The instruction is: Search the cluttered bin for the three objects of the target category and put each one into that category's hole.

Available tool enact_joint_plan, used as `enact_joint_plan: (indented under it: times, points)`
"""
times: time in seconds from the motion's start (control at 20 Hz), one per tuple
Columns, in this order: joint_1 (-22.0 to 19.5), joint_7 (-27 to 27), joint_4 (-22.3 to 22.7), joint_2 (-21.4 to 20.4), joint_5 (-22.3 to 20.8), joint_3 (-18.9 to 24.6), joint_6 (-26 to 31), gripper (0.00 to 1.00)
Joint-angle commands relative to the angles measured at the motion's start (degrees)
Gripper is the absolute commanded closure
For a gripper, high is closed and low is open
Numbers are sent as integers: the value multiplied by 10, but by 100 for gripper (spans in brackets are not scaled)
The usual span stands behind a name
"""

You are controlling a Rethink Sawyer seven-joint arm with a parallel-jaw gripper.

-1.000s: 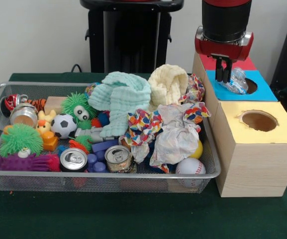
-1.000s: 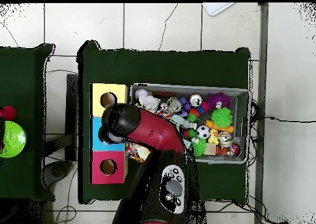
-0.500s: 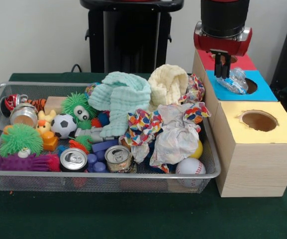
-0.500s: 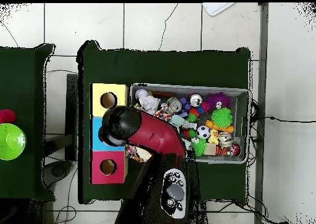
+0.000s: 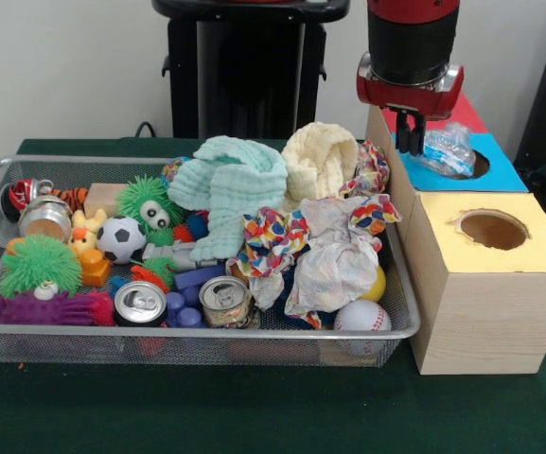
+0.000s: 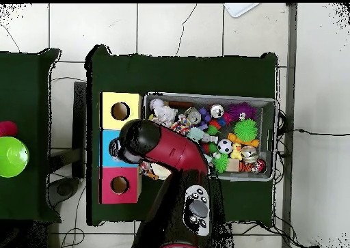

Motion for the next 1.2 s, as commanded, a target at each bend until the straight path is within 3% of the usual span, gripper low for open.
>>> enact_joint_plan:
  times: [0.05, 0.7, 1.2]
  points:
    - [-16, 53, 43, 32, -3, 67, -19, 100]
    - [-5, 85, 38, 43, 11, 87, -34, 100]
    - [-11, 77, 43, 21, 3, 78, -5, 100]
